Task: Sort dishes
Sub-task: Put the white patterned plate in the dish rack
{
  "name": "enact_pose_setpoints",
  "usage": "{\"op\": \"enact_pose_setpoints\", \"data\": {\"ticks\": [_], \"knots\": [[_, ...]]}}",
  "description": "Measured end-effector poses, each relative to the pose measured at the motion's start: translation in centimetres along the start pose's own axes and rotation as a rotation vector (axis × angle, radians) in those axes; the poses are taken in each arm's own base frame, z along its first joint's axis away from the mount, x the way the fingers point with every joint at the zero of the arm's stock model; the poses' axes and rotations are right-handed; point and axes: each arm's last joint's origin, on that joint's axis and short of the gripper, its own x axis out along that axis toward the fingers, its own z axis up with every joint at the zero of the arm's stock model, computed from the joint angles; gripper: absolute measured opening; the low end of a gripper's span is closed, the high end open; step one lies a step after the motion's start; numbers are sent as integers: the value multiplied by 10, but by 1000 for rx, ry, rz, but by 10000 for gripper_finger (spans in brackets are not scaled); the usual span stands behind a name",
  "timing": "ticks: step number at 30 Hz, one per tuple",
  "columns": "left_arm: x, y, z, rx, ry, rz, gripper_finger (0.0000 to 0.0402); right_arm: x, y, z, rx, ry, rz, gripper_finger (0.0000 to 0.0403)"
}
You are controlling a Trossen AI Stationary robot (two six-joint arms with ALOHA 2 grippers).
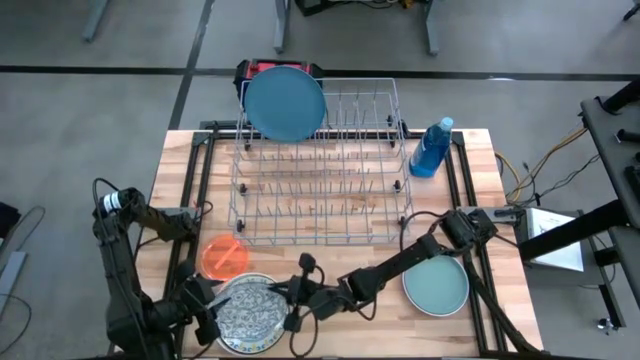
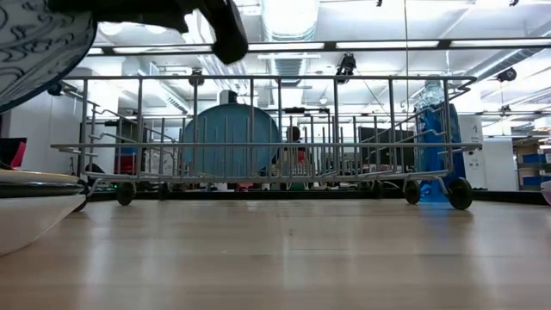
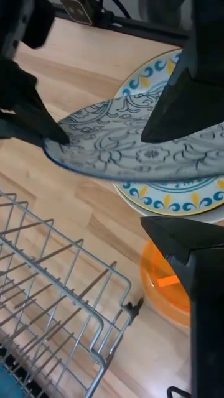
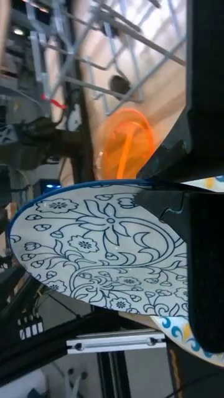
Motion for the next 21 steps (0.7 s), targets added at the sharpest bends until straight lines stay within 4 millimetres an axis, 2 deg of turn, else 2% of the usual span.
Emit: {"op": "enact_pose_setpoints", "data": {"ticks": [9,13,18,21], "knots": [[11,-10,-12,84,-3,20,183,-6,10,10,-130,-38,-19,1],[12,-11,-12,104,-9,18,136,-6,10,12,-134,-42,-21,1],[12,-12,-12,115,-12,14,29,-5,9,12,-128,-42,-26,1],[10,-12,-11,96,-28,4,16,-6,9,12,-107,-44,-26,1]]}}
